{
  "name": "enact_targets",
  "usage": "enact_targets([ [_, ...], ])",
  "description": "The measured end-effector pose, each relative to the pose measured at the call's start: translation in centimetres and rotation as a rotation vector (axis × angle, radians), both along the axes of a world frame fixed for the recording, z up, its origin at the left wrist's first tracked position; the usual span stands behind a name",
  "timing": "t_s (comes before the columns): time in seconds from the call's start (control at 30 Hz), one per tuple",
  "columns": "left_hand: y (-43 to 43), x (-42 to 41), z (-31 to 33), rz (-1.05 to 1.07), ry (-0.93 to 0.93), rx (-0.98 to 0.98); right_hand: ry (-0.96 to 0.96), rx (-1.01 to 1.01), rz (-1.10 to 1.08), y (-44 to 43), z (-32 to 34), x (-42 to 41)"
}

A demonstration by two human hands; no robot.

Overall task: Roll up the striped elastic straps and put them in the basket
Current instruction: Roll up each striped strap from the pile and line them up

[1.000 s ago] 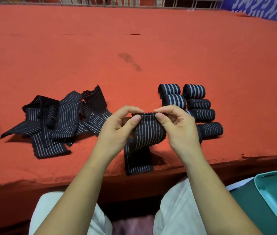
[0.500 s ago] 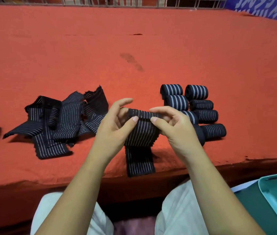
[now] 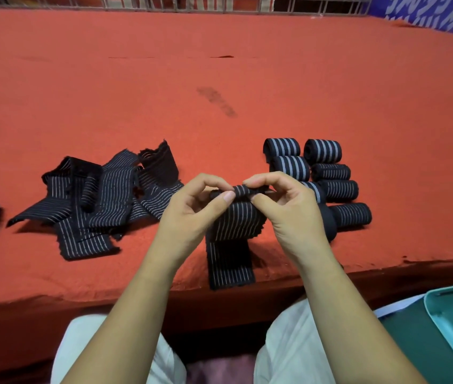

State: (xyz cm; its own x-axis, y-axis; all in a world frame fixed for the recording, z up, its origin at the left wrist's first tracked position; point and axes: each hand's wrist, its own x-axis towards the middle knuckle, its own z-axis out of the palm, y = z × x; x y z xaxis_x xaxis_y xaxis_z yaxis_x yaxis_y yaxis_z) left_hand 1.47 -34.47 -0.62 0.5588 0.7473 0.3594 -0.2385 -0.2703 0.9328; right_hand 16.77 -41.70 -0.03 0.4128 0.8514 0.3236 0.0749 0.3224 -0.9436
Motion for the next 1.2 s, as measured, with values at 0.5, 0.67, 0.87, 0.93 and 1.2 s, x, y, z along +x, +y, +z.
enact_targets([
  [0.5,0.16,-0.32,-0.15,0.104,0.058,-0.048,-0.049,-0.014,0.053,0.05,-0.09,-0.38],
  [0.67,0.29,-0.25,0.11,0.130,0.025,-0.013,0.019,-0.049,0.086,-0.13,-0.39,-0.50],
  [0.87,0.16,-0.28,-0.45,0.118,0.078,0.114,-0.072,-0.105,0.037,0.02,-0.14,-0.55],
  [0.93,-0.15,-0.25,-0.45,0.139,0.073,0.115,-0.071,-0.065,0.047,-0.04,0.02,-0.49],
  [1.2,-0.07,-0.04,-0.24,0.161,0.096,0.052,-0.056,-0.060,0.057,-0.29,-0.01,-0.82],
])
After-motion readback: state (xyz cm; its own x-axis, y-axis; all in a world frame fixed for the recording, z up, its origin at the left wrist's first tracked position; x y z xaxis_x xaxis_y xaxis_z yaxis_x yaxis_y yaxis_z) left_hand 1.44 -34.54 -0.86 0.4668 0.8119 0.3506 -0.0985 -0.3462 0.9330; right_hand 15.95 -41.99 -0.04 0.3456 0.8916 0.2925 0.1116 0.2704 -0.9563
